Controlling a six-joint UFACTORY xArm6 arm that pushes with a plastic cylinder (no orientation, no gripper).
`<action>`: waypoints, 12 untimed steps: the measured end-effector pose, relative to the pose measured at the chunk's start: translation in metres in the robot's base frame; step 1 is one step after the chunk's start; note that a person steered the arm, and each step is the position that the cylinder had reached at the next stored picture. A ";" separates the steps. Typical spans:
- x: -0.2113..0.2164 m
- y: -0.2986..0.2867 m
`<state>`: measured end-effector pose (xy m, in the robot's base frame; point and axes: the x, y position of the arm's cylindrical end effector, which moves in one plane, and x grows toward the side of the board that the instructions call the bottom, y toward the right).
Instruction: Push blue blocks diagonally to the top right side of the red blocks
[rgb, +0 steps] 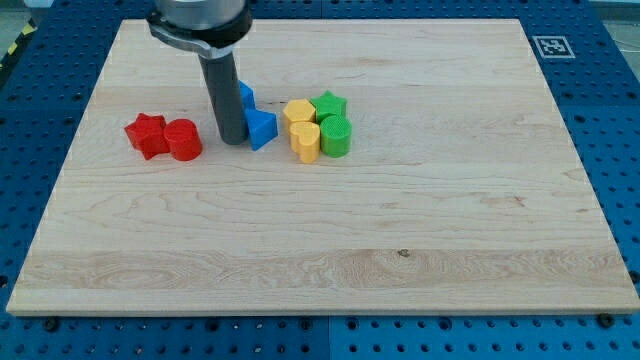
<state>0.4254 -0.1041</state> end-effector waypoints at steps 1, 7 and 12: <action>0.019 0.002; -0.084 -0.024; -0.027 -0.003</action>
<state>0.3986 -0.1073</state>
